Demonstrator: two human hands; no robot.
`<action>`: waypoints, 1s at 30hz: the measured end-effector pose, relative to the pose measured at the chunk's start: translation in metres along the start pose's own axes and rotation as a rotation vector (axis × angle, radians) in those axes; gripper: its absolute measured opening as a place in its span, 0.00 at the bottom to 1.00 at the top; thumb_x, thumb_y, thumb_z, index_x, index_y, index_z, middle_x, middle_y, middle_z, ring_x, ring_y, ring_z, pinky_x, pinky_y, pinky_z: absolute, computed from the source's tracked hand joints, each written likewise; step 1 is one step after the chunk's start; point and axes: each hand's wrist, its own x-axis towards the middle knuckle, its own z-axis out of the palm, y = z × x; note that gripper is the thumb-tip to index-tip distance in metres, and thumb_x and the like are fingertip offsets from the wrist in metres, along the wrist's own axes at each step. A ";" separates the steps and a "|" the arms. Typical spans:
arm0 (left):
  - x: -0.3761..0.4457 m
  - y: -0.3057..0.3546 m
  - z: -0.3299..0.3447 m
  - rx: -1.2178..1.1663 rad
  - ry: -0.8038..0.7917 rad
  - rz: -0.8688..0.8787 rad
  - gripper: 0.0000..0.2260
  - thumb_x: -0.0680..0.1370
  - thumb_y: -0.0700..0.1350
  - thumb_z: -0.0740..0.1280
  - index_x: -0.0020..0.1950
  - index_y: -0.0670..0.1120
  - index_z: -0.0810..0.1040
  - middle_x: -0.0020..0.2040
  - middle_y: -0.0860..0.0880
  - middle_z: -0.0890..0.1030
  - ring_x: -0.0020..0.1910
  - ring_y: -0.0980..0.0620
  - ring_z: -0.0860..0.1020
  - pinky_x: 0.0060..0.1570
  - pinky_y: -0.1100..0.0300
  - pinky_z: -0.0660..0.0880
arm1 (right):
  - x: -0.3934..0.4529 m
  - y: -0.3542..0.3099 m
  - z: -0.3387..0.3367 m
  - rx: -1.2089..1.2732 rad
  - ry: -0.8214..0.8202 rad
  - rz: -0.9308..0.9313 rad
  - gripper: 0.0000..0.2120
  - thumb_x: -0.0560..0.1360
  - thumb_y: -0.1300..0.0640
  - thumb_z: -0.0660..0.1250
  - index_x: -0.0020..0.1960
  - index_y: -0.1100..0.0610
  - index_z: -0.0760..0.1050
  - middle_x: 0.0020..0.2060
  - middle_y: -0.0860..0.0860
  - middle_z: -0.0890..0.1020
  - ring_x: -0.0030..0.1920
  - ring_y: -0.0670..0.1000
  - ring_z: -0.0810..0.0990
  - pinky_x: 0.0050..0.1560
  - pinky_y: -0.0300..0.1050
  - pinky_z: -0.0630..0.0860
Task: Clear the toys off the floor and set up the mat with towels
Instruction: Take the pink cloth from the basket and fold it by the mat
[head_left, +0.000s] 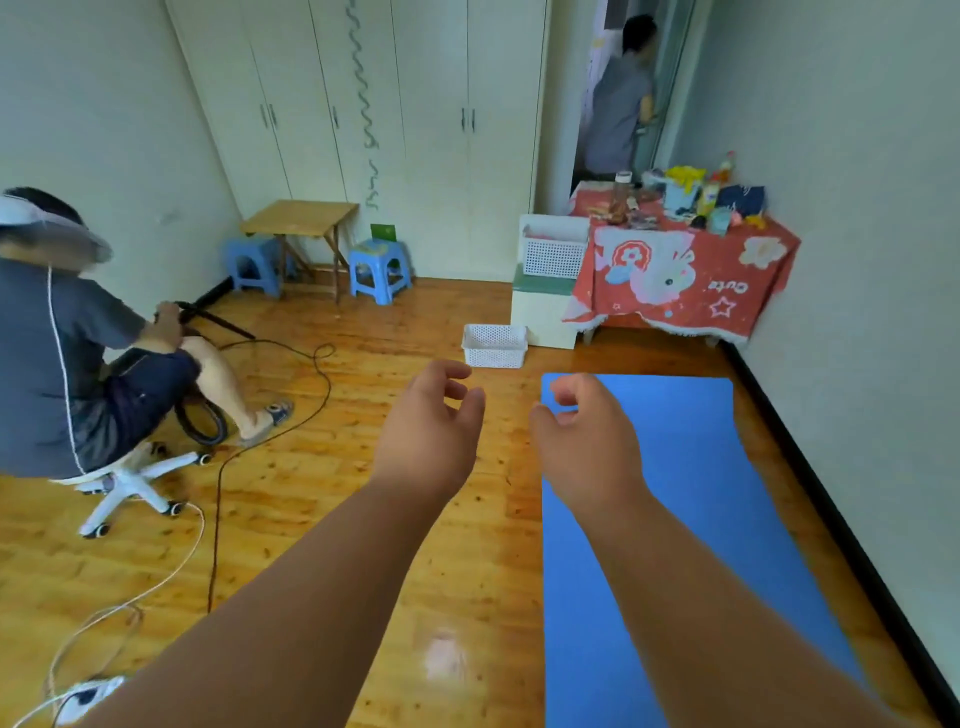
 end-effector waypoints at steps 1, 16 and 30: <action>0.019 -0.002 -0.002 -0.046 0.010 -0.013 0.07 0.79 0.54 0.62 0.57 0.59 0.72 0.46 0.61 0.77 0.35 0.64 0.77 0.21 0.68 0.69 | 0.014 -0.004 0.008 0.005 -0.006 0.017 0.14 0.75 0.49 0.65 0.60 0.50 0.73 0.56 0.47 0.78 0.52 0.49 0.78 0.50 0.46 0.75; 0.404 -0.086 0.057 -0.201 -0.007 -0.173 0.04 0.79 0.55 0.62 0.52 0.63 0.74 0.48 0.60 0.79 0.36 0.55 0.81 0.29 0.58 0.76 | 0.411 -0.026 0.166 0.043 0.006 0.070 0.16 0.74 0.49 0.66 0.61 0.50 0.71 0.52 0.45 0.76 0.51 0.49 0.77 0.48 0.48 0.78; 0.832 -0.121 0.208 -0.219 -0.204 -0.001 0.05 0.79 0.54 0.63 0.53 0.59 0.76 0.48 0.56 0.81 0.43 0.54 0.80 0.41 0.54 0.78 | 0.770 0.030 0.259 -0.015 0.186 0.286 0.10 0.73 0.48 0.66 0.52 0.46 0.69 0.42 0.40 0.75 0.41 0.42 0.75 0.35 0.41 0.72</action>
